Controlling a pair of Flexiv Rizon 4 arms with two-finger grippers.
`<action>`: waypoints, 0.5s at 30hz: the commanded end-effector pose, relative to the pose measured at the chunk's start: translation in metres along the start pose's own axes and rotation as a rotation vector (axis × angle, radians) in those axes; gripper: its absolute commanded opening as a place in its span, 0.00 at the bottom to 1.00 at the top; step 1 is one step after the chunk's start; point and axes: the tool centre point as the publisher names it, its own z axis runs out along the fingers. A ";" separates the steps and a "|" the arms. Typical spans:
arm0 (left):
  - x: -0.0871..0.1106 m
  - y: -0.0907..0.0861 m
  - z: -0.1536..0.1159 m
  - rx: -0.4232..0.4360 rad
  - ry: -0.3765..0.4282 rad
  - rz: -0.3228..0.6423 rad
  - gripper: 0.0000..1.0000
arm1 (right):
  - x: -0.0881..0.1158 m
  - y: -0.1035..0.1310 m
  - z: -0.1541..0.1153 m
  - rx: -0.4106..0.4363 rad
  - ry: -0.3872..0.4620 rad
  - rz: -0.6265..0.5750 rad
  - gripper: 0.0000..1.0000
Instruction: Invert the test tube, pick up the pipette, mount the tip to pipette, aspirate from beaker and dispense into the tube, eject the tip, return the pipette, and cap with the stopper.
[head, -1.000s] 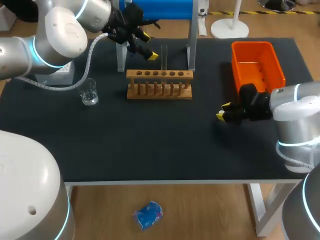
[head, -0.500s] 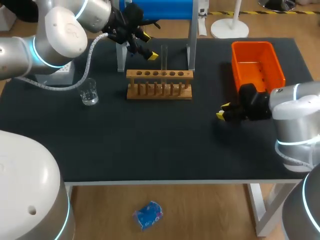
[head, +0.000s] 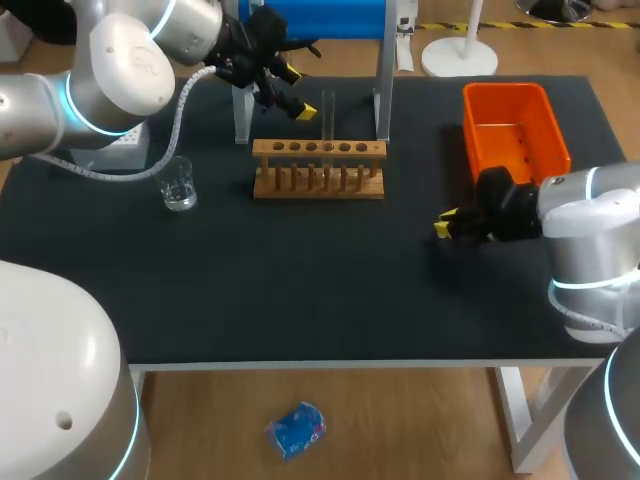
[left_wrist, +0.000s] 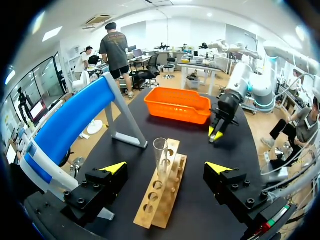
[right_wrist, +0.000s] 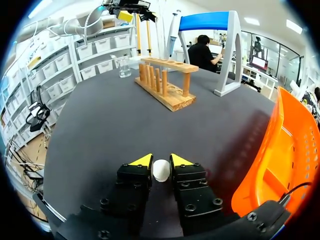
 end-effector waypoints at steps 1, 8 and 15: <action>0.000 0.000 0.000 -0.002 0.001 -0.002 1.00 | 0.001 -0.001 -0.001 -0.003 -0.003 -0.001 0.00; 0.000 0.000 0.000 -0.002 0.001 -0.002 1.00 | 0.003 0.007 -0.011 -0.006 -0.009 -0.011 0.00; 0.000 0.000 0.000 -0.002 0.001 -0.002 1.00 | 0.005 0.027 -0.029 -0.012 -0.002 -0.060 0.00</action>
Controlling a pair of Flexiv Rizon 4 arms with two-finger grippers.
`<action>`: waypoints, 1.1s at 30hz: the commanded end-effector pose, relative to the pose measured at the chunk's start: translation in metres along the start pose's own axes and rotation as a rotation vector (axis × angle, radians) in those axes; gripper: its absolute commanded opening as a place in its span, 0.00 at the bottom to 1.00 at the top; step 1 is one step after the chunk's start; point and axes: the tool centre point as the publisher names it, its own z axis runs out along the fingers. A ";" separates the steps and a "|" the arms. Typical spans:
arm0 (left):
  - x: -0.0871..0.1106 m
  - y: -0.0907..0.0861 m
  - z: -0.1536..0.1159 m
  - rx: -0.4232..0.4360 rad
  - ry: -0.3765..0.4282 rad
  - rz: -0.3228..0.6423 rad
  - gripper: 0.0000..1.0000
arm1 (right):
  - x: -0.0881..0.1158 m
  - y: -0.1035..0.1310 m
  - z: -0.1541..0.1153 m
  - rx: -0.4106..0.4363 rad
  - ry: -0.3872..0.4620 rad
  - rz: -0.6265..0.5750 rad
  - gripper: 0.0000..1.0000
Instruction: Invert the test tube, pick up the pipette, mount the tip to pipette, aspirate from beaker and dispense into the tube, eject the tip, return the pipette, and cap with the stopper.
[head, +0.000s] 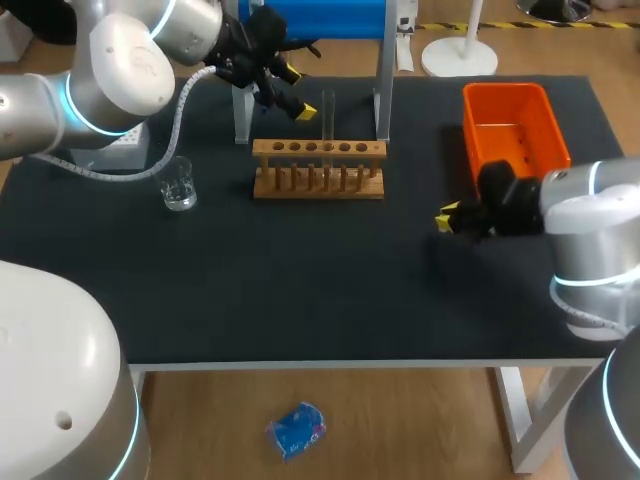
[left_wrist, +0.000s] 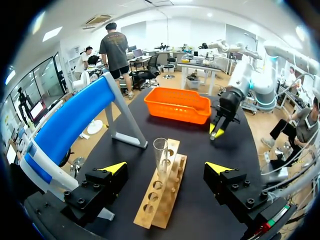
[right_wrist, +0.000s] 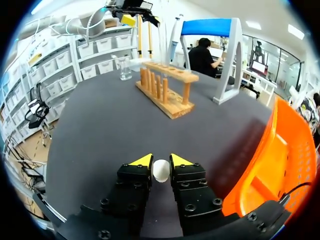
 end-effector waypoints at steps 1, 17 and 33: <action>0.000 0.000 0.000 -0.002 0.001 -0.002 1.00 | 0.004 0.014 -0.021 -0.001 0.024 -0.031 0.00; 0.000 0.000 0.000 -0.002 0.001 -0.002 1.00 | 0.008 0.097 -0.066 0.010 0.385 -0.271 0.00; 0.000 0.000 0.000 -0.002 0.001 -0.002 1.00 | -0.006 0.187 -0.036 0.007 0.451 -0.299 0.00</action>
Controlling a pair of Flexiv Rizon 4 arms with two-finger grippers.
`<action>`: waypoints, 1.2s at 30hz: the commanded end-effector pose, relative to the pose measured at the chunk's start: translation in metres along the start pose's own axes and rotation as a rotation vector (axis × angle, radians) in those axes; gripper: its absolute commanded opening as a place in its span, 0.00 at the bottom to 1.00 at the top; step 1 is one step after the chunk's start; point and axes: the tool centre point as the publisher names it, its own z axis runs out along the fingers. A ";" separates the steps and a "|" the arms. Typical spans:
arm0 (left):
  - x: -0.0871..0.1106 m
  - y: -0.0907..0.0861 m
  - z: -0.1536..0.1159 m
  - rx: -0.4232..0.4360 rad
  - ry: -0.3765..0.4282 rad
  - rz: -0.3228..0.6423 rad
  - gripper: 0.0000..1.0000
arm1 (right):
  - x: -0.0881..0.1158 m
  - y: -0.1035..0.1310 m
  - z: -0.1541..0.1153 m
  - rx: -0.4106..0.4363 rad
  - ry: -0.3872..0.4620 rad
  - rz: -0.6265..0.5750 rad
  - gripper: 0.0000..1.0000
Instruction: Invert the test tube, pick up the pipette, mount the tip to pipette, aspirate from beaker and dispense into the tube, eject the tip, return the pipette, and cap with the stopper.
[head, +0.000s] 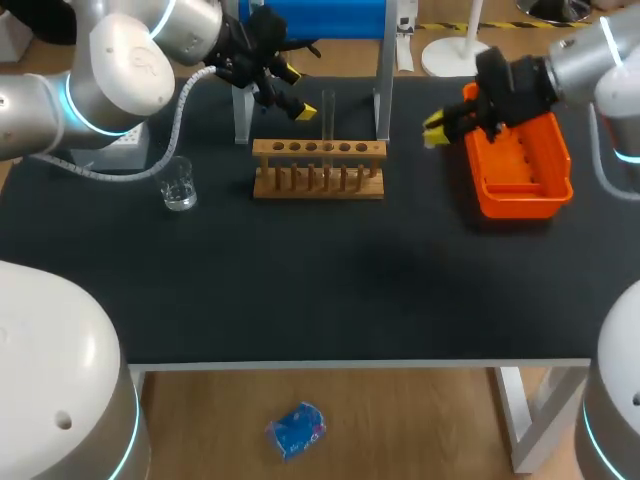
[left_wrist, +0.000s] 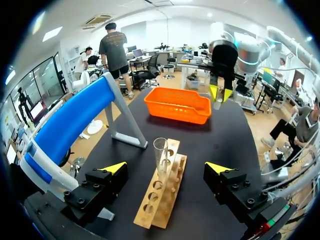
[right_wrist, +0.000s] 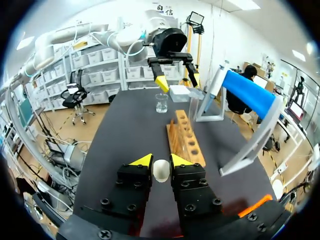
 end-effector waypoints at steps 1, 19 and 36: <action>0.000 0.000 0.000 -0.003 0.001 -0.002 1.00 | -0.014 0.021 0.013 0.025 0.111 -0.006 0.00; 0.000 0.000 0.000 -0.003 0.001 -0.002 1.00 | -0.031 0.089 0.036 0.079 0.053 -0.091 0.00; 0.000 0.000 0.000 -0.003 0.001 -0.002 1.00 | -0.031 0.089 0.036 0.079 0.053 -0.091 0.00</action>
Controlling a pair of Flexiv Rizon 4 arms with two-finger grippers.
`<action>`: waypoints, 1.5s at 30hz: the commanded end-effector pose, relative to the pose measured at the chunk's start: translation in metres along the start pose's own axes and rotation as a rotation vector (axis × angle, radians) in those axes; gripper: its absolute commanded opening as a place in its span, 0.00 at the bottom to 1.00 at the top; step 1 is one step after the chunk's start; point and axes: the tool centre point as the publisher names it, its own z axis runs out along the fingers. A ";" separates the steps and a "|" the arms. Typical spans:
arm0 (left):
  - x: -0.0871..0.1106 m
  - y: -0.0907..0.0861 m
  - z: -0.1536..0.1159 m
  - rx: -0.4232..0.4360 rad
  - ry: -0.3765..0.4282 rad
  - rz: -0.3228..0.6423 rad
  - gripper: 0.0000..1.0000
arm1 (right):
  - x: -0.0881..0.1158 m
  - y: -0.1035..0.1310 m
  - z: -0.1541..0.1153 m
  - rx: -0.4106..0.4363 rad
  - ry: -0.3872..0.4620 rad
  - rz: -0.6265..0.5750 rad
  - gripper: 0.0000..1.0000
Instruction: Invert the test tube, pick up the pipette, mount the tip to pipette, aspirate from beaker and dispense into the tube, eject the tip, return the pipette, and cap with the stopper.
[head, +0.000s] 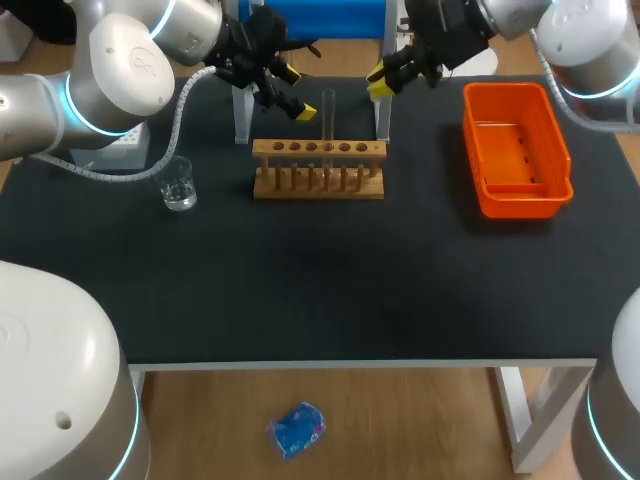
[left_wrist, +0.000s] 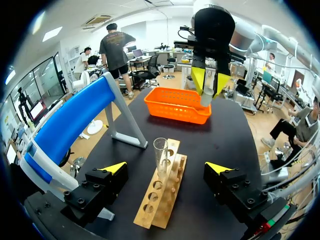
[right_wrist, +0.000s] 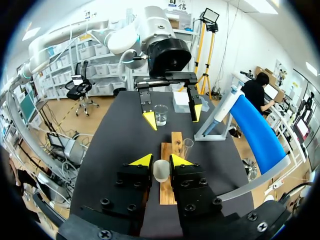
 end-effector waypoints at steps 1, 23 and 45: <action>0.000 0.000 0.000 -0.003 0.001 -0.002 1.00 | -0.003 0.002 0.001 0.006 0.002 0.001 0.00; 0.000 0.000 0.000 -0.003 0.001 -0.002 1.00 | -0.046 0.024 0.048 0.020 0.049 -0.079 0.00; 0.000 0.000 0.000 -0.003 0.001 -0.002 1.00 | -0.049 0.025 0.068 -0.007 0.057 -0.095 0.00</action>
